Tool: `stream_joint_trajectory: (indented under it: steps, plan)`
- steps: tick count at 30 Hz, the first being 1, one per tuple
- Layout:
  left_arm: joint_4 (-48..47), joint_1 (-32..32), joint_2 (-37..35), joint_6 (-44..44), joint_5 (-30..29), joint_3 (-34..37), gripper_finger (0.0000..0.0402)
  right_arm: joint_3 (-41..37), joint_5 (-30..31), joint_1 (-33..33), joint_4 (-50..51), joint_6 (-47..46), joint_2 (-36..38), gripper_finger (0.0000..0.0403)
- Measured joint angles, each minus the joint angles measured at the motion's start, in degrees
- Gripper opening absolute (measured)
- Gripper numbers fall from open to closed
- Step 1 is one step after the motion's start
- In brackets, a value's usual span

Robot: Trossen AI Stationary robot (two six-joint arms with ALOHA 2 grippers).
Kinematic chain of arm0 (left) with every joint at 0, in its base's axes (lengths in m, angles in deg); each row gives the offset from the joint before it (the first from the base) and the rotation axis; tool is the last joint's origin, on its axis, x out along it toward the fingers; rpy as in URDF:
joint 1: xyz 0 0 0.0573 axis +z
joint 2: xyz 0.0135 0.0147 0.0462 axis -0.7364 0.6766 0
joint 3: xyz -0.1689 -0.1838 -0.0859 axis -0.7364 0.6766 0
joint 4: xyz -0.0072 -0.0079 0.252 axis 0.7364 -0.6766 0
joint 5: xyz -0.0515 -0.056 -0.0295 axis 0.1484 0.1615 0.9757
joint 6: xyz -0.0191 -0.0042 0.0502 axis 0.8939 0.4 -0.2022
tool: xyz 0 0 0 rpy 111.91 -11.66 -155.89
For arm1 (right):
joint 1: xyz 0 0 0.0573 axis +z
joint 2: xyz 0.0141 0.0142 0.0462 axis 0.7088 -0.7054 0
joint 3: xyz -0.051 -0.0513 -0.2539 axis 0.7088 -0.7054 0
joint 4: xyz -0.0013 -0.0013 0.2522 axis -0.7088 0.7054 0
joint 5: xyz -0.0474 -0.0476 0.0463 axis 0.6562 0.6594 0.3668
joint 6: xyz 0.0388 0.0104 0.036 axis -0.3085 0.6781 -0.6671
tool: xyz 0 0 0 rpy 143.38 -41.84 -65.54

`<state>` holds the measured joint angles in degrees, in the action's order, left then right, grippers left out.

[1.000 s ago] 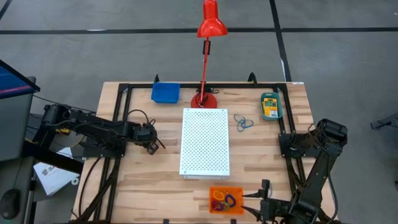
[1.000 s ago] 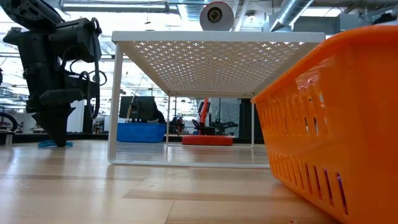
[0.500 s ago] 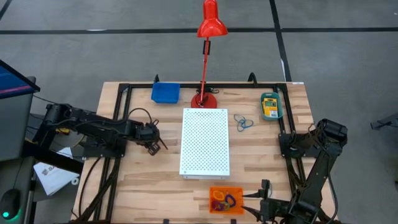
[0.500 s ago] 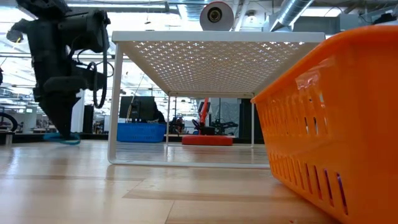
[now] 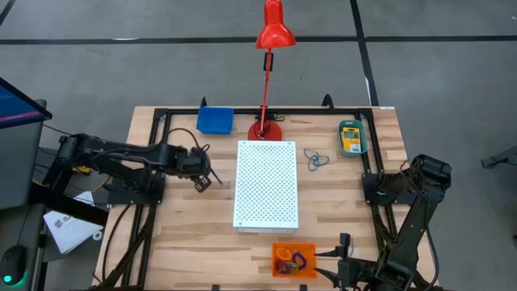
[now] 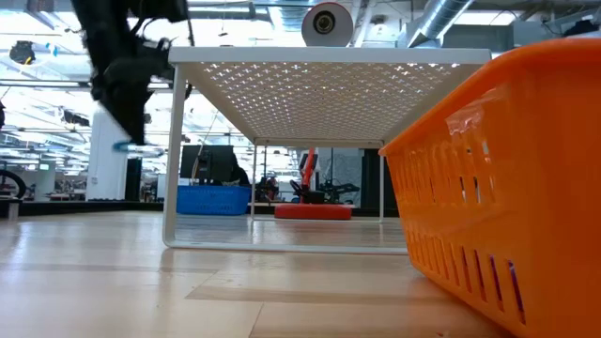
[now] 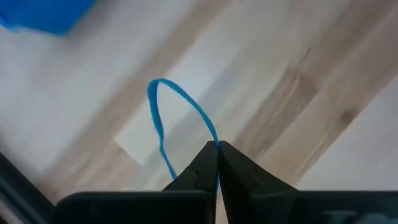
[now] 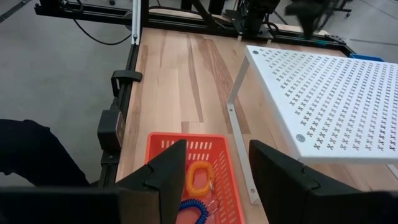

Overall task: Pick & Place Office Desk Supplies
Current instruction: Put the blue rubber band into the blue bin

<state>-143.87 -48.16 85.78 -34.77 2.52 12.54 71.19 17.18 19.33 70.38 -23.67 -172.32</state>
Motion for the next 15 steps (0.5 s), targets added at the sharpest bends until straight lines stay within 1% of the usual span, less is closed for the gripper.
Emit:
stream_joint_trajectory:
  steps: [5, 9, 12, 15]
  plan:
    - [-1.42, 4.73, -0.04, -6.1, -1.95, -7.02, 0.0, 0.0, -0.02, 0.01, -0.02, 0.02, 0.0, 0.0171]
    - [-1.33, 10.46, -0.04, -11.79, -3.51, -11.52, 0.0, 0.0, -0.19, 0.07, 0.0, 0.02, 0.0, 0.0171]
    - [-0.03, 15.82, -0.07, -16.18, -3.8, -13.55, 0.0, 0.0, -0.42, 0.07, -0.01, 0.08, 0.0, 0.0171]
    - [2.49, 21.18, -0.07, -20.43, -3.54, -14.03, 0.0, 0.0, -0.48, 0.07, 0.01, 0.17, 0.0, 0.0171]
